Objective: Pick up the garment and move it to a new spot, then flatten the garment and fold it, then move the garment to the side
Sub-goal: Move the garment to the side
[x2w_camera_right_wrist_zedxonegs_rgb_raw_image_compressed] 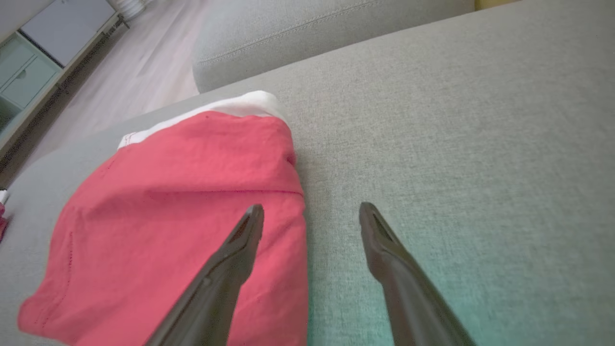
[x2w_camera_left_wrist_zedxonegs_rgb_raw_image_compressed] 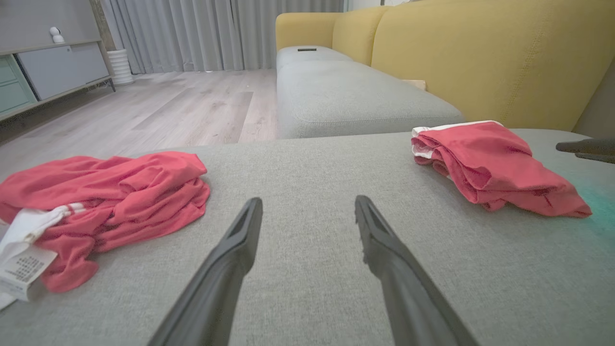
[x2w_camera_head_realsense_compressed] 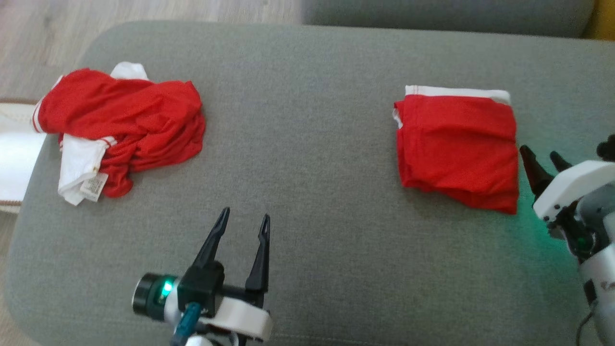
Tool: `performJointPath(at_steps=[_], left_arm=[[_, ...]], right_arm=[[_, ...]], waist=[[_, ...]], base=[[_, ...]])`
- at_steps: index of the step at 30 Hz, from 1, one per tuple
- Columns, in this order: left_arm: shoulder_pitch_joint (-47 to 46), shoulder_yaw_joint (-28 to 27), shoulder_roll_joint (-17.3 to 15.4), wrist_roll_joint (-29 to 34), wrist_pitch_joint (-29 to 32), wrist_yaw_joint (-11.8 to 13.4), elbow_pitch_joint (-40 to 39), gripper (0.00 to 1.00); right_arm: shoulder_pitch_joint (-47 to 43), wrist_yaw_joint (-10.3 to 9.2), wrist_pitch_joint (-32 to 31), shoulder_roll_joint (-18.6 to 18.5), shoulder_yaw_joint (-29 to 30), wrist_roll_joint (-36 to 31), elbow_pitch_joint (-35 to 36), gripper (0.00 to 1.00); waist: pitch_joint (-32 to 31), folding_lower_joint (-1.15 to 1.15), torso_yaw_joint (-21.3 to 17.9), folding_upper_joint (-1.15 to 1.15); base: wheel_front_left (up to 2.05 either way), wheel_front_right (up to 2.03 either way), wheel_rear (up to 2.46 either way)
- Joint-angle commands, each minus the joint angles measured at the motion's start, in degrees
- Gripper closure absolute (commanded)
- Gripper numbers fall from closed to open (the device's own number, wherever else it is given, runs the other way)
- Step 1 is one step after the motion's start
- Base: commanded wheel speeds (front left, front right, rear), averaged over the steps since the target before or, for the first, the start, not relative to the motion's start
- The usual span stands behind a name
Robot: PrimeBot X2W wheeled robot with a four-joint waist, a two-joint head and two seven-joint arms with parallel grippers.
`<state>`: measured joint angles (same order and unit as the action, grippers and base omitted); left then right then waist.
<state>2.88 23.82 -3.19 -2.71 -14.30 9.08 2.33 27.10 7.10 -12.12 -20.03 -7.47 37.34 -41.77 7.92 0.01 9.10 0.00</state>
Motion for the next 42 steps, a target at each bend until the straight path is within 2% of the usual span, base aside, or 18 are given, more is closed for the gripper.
performJointPath(at_steps=[1,7,8,10,11,12,19,27,29,30,32,42], left_arm=[[-3.2,-1.1,0.3,-0.6,-0.7,0.4,-1.8,0.00],[-5.8,0.2,0.3,-1.0,-0.7,0.8,-1.6,0.00],[-6.1,0.4,0.3,-1.0,-0.7,0.8,-1.5,0.00],[-6.7,0.6,0.3,-1.0,-0.7,1.0,-1.4,0.00],[-6.9,0.7,0.3,-1.0,-0.7,1.1,-1.4,0.00],[-7.0,0.7,0.3,-1.0,-0.7,1.2,-1.4,0.00],[-8.0,0.8,0.3,-1.0,-0.7,1.3,-2.2,0.00],[-14.3,2.9,0.3,-0.3,-0.7,0.2,-3.8,0.00],[-16.4,3.4,0.3,-0.1,-0.7,-0.2,-4.1,0.00],[-18.4,3.9,0.3,0.0,-0.7,-0.5,-4.4,0.00],[-20.1,4.5,0.3,0.1,-0.7,-0.7,-4.8,0.00],[-25.9,7.1,0.3,0.2,-0.7,-0.6,-7.8,0.00]], right_arm=[[2.8,0.39,0.3,-1.7,-1.8,-0.1,0.7,0.00],[5.7,0.39,0.7,-2.9,-5.4,0.6,-3.4,0.02],[6.0,0.39,0.6,-2.9,-5.9,0.8,-4.1,0.12],[6.2,0.39,0.4,-2.8,-7.2,1.5,-5.0,0.60],[6.2,0.39,0.2,-2.9,-7.9,1.8,-5.3,0.76],[6.1,0.39,0.2,-3.1,-8.8,2.0,-5.4,1.00],[6.9,0.39,3.1,-7.4,-11.8,2.3,-3.7,1.00],[10.0,0.39,4.5,-18.9,-13.4,1.6,1.2,1.00],[10.7,0.39,4.9,-22.2,-12.7,1.5,2.2,1.00],[11.5,0.39,5.8,-25.1,-11.6,1.2,2.8,1.00],[12.1,0.39,6.9,-27.6,-10.5,0.8,3.1,1.00],[13.8,0.39,10.4,-35.6,-3.3,-1.2,4.5,1.00]], waist=[[1.4,-0.01,0.6,0.00],[4.0,-0.01,1.8,0.00],[4.3,-0.01,2.0,0.00],[4.7,-0.01,2.1,0.00],[4.9,-0.01,2.0,0.00],[5.1,-0.01,1.9,0.00],[7.3,-0.01,-1.8,0.00],[13.8,-0.01,-9.0,0.00],[15.7,-0.01,-10.3,0.00],[17.6,-0.01,-11.3,0.00],[19.3,-0.01,-11.9,0.00],[26.8,-0.01,-13.0,0.00]], base=[[0.00,0.00,0.00],[0.00,0.00,0.00],[0.00,0.00,0.00],[0.00,0.00,0.00],[0.00,0.00,0.00],[0.00,0.00,0.00],[0.00,0.00,0.00],[0.00,0.00,0.00],[0.00,0.00,0.00],[0.00,0.00,0.00],[0.00,0.00,0.00],[0.00,0.00,0.00]])
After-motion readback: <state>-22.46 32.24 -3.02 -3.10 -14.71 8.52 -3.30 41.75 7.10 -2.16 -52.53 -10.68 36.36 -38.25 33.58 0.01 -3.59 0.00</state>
